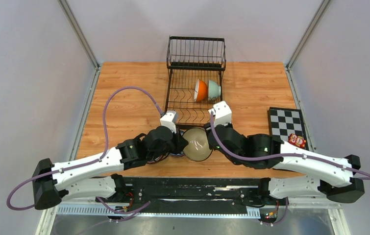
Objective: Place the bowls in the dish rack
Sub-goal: Place the bowl in the dish rack.
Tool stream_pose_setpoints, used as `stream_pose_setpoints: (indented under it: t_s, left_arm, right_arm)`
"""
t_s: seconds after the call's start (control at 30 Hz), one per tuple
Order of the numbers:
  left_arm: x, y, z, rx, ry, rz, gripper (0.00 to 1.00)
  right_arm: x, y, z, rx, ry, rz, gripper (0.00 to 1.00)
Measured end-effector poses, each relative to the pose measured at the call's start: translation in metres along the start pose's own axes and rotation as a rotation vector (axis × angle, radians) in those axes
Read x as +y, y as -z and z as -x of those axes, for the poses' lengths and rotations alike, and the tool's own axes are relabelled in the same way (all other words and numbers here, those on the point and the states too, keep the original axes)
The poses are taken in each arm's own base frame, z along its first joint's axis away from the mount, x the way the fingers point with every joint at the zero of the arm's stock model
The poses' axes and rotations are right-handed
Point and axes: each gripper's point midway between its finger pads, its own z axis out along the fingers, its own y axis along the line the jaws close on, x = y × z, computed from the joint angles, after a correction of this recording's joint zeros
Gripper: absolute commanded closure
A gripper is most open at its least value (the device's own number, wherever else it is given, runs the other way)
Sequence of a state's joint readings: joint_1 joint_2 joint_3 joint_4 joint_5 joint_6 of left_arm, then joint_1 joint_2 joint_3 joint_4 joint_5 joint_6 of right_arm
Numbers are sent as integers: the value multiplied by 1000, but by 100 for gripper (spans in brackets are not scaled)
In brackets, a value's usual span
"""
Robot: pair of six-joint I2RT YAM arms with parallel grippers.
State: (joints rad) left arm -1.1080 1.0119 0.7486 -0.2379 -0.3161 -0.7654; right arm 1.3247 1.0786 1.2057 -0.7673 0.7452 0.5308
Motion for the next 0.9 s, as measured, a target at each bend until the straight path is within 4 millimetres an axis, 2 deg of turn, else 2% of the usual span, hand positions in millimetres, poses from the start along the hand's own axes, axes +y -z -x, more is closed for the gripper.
stream_pose_setpoints:
  t_s: [0.13, 0.27, 0.5, 0.7, 0.9]
  left_arm:
    - [9, -1, -10, 33, -27, 8, 100]
    - [17, 0, -13, 49, -25, -5, 100]
    - [29, 6, -2, 13, 7, -50, 100]
    - [35, 7, 13, -31, 44, -101, 100]
    - [43, 8, 27, -77, 93, -165, 100]
  right_arm:
    - [3, 9, 12, -52, -48, 70, 37]
    - [6, 16, 15, -76, -84, 139, 25]
    - [12, 27, 20, -107, -142, 267, 1]
    - [23, 28, 23, -106, -177, 367, 0]
    - [30, 14, 19, -78, -244, 455, 0]
